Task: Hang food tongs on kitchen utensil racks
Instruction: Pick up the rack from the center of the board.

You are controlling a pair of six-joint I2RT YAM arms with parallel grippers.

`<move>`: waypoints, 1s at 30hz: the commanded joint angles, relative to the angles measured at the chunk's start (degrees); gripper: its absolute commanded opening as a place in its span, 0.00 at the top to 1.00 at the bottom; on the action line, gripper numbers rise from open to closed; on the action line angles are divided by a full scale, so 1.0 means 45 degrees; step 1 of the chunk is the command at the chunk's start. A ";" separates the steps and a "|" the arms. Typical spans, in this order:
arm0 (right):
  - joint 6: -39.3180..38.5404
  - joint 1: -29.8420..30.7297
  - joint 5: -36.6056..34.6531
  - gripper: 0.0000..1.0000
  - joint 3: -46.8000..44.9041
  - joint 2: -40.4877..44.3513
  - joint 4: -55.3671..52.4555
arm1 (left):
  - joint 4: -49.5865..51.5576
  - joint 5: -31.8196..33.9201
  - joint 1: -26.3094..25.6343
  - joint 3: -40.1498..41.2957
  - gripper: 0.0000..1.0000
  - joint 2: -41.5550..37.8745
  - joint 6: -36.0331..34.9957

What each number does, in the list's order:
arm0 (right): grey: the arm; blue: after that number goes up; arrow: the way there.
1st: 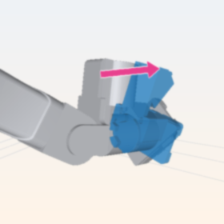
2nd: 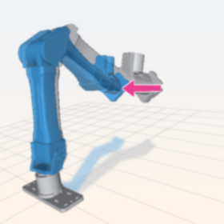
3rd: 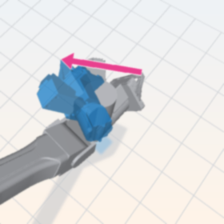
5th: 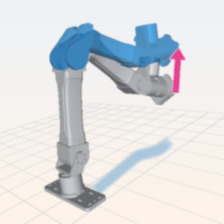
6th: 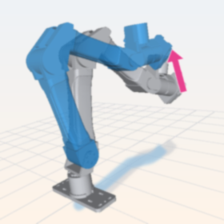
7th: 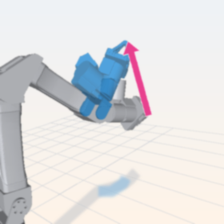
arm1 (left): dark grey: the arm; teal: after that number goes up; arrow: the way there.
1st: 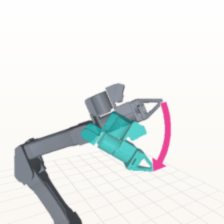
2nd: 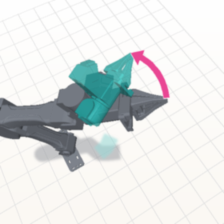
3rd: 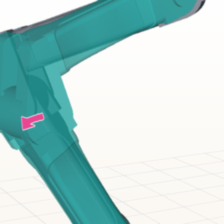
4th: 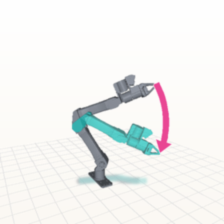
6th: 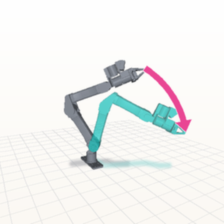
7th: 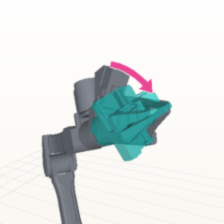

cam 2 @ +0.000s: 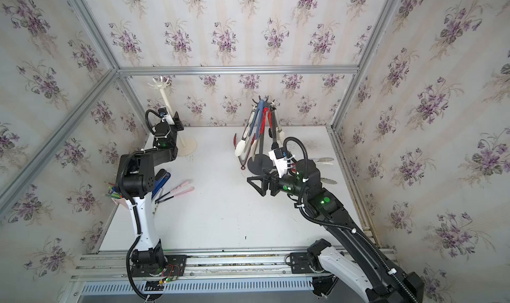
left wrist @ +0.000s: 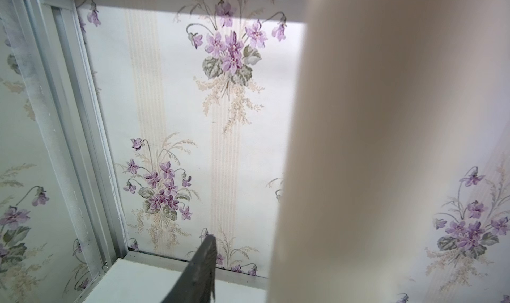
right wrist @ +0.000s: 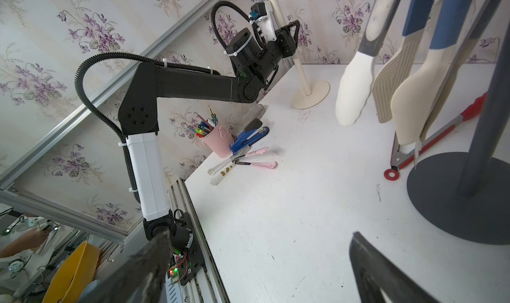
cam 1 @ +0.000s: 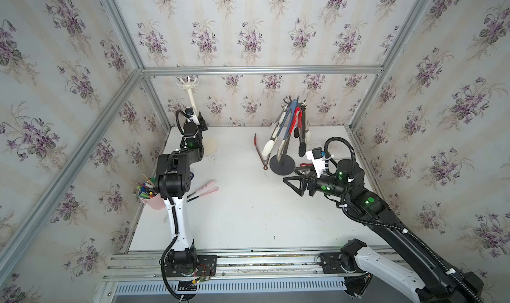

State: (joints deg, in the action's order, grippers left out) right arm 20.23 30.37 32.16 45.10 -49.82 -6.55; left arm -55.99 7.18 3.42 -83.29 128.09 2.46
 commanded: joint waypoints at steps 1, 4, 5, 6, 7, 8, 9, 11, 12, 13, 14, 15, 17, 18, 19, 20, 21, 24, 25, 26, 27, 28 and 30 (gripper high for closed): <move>0.0246 0.0006 -0.0243 0.01 0.0003 0.0078 0.0035 | -0.0962 0.0036 0.0144 0.0431 0.67 -0.0292 0.0299; 0.0248 0.0009 -0.0292 0.01 -0.0011 0.0111 0.0031 | -0.1154 -0.0389 0.0290 0.0747 0.77 -0.0552 0.0503; 0.0229 -0.0003 -0.0291 0.01 -0.0004 0.0095 0.0029 | -0.1186 -0.0517 0.0335 0.0806 0.80 -0.0643 0.0532; 0.0212 0.0009 -0.0310 0.01 -0.0012 0.0115 0.0007 | -0.1191 -0.0703 0.0368 0.0902 0.84 -0.0771 0.0549; 0.0195 0.0003 -0.0321 0.01 -0.0005 0.0128 0.0015 | -0.1197 -0.0843 0.0402 0.0941 0.86 -0.0877 0.0578; 0.0196 0.0006 -0.0350 0.01 -0.0010 0.0129 0.0028 | -0.1172 -0.0967 0.0416 0.0986 0.87 -0.0963 0.0572; 0.0231 0.0009 -0.0350 0.01 -0.0037 0.0117 0.0023 | -0.1172 -0.1126 0.0456 0.1023 0.88 -0.1039 0.0563; 0.0243 0.0004 -0.0375 0.01 -0.0052 0.0190 0.0014 | -0.1153 -0.1497 0.0507 0.1133 0.91 -0.1207 0.0568; 0.0251 0.0009 -0.0406 0.01 -0.0064 0.0242 -0.0003 | -0.1152 -0.1612 0.0524 0.1206 0.93 -0.1297 0.0583; 0.0258 -0.0005 -0.0442 0.01 -0.0115 0.0304 -0.0004 | -0.1143 -0.1715 0.0529 0.1306 0.95 -0.1389 0.0593; 0.0270 0.0008 -0.0467 0.01 -0.0139 0.0353 0.0023 | -0.1167 -0.1784 0.0530 0.1423 0.96 -0.1500 0.0627; 0.0268 0.0009 -0.0487 0.02 -0.0150 0.0378 0.0019 | -0.1188 -0.1853 0.0534 0.1526 0.97 -0.1604 0.0659; 0.0263 0.0007 -0.0561 0.02 -0.0176 0.0477 -0.0007 | -0.1264 -0.2130 0.0530 0.1688 0.99 -0.1817 0.0832; 0.0252 0.0008 -0.0568 0.02 -0.0174 0.0509 -0.0023 | -0.1288 -0.2317 0.0539 0.1778 1.00 -0.1922 0.0904; 0.0231 0.0006 -0.0585 0.01 -0.0179 0.0538 -0.0014 | -0.1279 -0.2459 0.0512 0.1851 1.00 -0.2056 0.0953; 0.0231 0.0008 -0.0575 0.02 -0.0189 0.0535 -0.0010 | -0.1289 -0.2551 0.0476 0.1921 1.00 -0.2195 0.1042; 0.0230 0.0009 -0.0585 0.01 -0.0206 0.0563 0.0014 | -0.1315 -0.2718 0.0437 0.2033 1.00 -0.2371 0.1114; 0.0160 0.0009 -0.0594 0.01 -0.0298 0.0631 0.0123 | -0.1311 -0.3475 0.0256 0.2424 1.00 -0.2916 0.1036; 0.0115 0.0005 -0.0728 0.01 -0.0363 0.0669 0.0099 | -0.1304 -0.3588 0.0162 0.2627 1.00 -0.3148 0.0961; 0.0100 0.0006 -0.0908 0.00 -0.0403 0.0722 0.0079 | -0.1289 -0.3727 0.0088 0.2833 1.00 -0.3356 0.0940; 0.0072 0.0008 -0.1036 0.00 -0.0450 0.0757 0.0068 | -0.1301 -0.3782 0.0011 0.3080 1.00 -0.3589 0.0972; 0.0038 0.0008 -0.1081 0.00 -0.0504 0.0791 0.0068 | -0.1342 -0.3783 -0.0043 0.3362 1.00 -0.3851 0.1029; 0.0051 0.0008 -0.1178 0.00 -0.0585 0.0801 0.0101 | -0.1405 -0.4184 -0.0194 0.3880 1.00 -0.4366 0.0923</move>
State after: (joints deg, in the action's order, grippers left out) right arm 20.80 30.37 28.62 42.72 -46.44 -7.40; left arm -54.85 -8.88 2.92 -67.33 110.93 6.42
